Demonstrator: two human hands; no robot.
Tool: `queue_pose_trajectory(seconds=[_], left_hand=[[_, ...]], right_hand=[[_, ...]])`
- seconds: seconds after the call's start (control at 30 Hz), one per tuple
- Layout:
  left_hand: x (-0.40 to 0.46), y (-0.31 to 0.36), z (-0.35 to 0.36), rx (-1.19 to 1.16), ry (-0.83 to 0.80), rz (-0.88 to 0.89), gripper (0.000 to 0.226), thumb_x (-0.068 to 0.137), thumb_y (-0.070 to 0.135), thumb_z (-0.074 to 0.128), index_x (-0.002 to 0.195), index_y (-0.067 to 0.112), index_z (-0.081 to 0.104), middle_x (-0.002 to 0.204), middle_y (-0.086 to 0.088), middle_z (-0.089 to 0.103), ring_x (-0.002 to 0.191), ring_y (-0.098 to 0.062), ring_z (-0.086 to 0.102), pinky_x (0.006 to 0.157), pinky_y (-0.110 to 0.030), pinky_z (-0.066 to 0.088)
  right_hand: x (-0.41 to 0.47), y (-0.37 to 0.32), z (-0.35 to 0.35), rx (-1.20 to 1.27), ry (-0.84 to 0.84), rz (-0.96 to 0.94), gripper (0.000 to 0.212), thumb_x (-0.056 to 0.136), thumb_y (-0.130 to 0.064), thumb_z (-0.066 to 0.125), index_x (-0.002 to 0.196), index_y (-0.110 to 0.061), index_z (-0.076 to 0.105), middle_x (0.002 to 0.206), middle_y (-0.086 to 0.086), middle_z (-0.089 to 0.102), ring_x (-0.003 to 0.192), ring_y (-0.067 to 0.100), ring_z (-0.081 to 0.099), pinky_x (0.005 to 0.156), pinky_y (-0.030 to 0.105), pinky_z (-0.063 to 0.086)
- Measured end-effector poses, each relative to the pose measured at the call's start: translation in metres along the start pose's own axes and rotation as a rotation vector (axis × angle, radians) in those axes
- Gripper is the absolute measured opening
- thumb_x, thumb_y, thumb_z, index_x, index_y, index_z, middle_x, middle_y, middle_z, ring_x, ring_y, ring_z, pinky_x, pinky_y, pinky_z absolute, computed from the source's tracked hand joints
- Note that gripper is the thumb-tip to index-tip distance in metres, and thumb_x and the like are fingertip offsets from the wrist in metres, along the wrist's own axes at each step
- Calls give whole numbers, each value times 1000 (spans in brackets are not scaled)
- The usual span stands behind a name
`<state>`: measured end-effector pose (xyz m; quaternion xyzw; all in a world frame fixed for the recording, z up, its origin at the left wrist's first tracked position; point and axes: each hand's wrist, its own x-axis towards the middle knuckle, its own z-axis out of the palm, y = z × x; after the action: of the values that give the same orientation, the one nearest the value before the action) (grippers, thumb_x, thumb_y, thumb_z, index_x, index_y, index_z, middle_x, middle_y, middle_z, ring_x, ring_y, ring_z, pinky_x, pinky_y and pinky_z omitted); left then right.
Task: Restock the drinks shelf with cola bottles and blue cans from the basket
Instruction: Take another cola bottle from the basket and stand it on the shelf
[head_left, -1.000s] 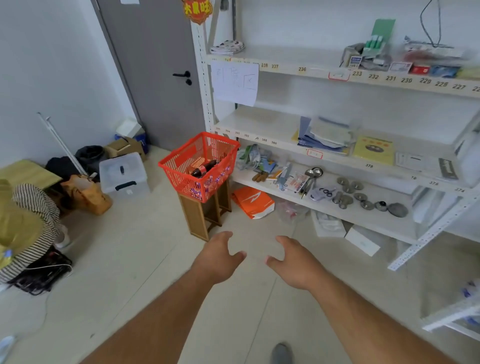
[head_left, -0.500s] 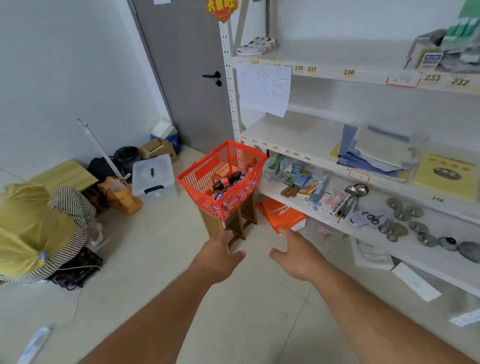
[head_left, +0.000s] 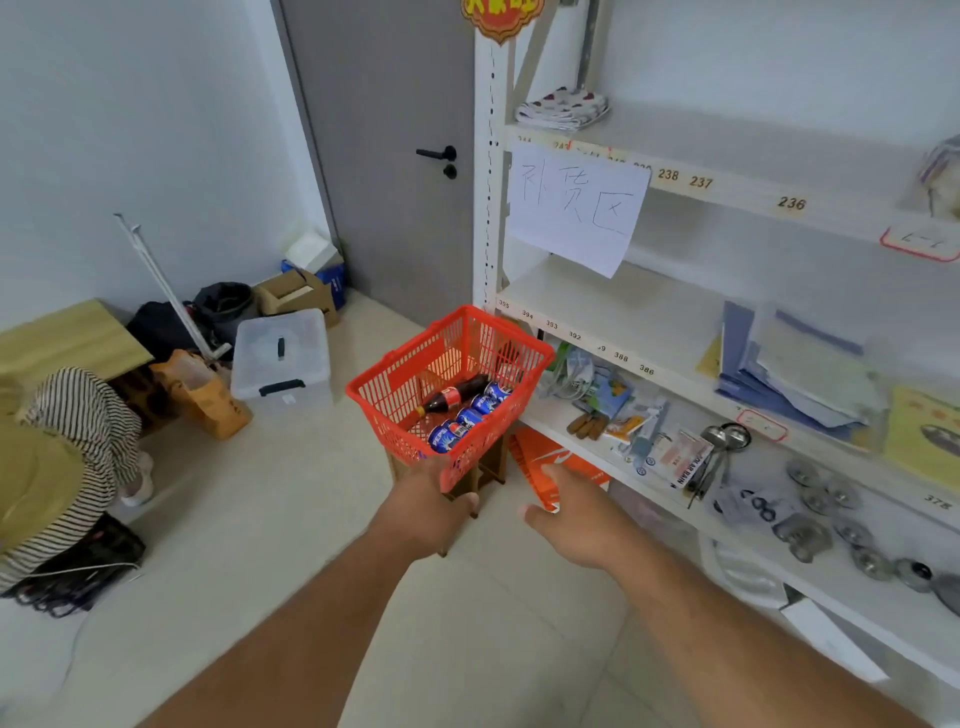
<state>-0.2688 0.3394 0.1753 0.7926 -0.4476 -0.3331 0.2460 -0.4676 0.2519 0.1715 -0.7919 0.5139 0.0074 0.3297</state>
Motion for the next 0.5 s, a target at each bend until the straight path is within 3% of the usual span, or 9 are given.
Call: queue_pose_trajectory(seconds=[0.07, 0.17, 0.33, 0.5], left_hand=[[14, -4, -7, -25, -4, -9, 54, 96, 36, 72, 145, 27, 51, 126, 8, 52, 104, -12, 57, 78, -25, 56], [35, -10, -10, -63, -28, -31, 54, 98, 34, 70, 147, 27, 49, 125, 7, 49, 85, -6, 55, 55, -13, 44], [78, -19, -7, -99, -25, -84, 57, 96, 41, 71, 146, 26, 49, 143, 1, 52, 105, -9, 50, 59, -12, 41], [123, 2, -5, -95, -48, -143, 58, 96, 41, 72, 146, 28, 48, 126, 10, 48, 90, -8, 57, 54, -13, 45]], right_hand=[[16, -9, 1, -12, -18, 2, 77, 99, -53, 60, 163, -22, 30, 168, 1, 33, 152, 23, 36, 117, 36, 36], [43, -16, -1, -29, -47, 2, 76, 100, -53, 60, 162, -22, 30, 168, 2, 33, 151, 23, 37, 117, 36, 36], [89, -16, -5, -41, -91, 12, 68, 97, -55, 62, 154, -25, 41, 156, 1, 47, 139, 23, 49, 108, 38, 45], [140, -8, -28, -4, -118, -14, 74, 99, -51, 63, 161, -24, 32, 166, -1, 37, 149, 22, 41, 115, 38, 40]])
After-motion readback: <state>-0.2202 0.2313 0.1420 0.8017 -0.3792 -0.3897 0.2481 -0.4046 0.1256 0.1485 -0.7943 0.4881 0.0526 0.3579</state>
